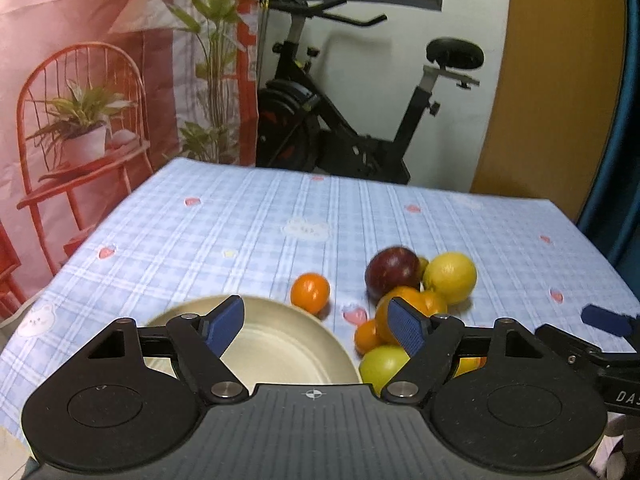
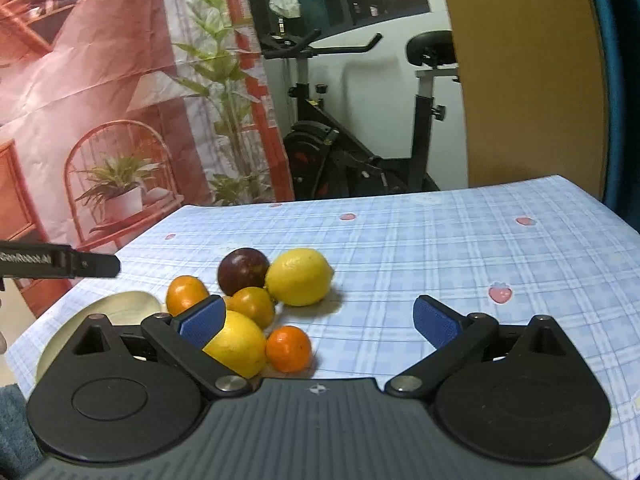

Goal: Organize fruits
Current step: 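Move the left gripper down toward the green apple beside the plate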

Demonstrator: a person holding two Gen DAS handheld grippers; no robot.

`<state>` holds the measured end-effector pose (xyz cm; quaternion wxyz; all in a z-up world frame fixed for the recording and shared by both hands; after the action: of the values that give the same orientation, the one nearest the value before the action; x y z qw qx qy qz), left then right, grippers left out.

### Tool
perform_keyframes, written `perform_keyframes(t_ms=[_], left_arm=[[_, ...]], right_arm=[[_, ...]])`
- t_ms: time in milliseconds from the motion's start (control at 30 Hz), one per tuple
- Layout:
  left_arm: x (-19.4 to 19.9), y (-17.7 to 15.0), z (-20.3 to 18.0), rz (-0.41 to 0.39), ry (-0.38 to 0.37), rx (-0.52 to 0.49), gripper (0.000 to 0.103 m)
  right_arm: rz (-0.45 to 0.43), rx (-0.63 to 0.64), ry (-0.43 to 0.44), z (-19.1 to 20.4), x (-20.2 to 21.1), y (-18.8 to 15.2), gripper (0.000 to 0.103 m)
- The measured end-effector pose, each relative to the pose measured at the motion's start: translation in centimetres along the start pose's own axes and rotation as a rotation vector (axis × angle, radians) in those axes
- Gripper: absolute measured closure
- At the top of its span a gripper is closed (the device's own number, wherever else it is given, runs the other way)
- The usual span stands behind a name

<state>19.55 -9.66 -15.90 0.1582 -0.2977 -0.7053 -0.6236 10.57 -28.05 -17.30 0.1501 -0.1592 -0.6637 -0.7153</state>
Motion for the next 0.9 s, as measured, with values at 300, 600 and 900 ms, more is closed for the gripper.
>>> perform_keyframes(t_ms=[300,600,900], left_arm=[[0.2,-0.5,-0.2,0.033,-0.082,0.022,0.029],[0.3,-2.0,-1.4,0.08,-0.179,0.007,0.043],[-0.4,-2.8,-2.0,0.076,-0.209,-0.007,0.043]], right_arm=[[0.056,0.149,0.103,3.8,-0.8,-0.7,0.007],[0.119,0.332,0.253,8.7,-0.9,-2.9,0.032],[0.16,0.337,0.261,8.9,-1.8,-4.1,0.048]])
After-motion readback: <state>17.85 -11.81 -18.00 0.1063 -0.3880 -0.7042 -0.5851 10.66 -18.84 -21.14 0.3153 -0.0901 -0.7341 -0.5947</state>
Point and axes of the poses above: each gripper's, at about its wrist camera, not at the fingertips, and x roughly against the way its jaws point, z to its left, y to its top, the point moved 8 cm from there along -x, roughly the way its jaws point, and after that the axes turned 9 degrees about x, right-handed, at the moved point
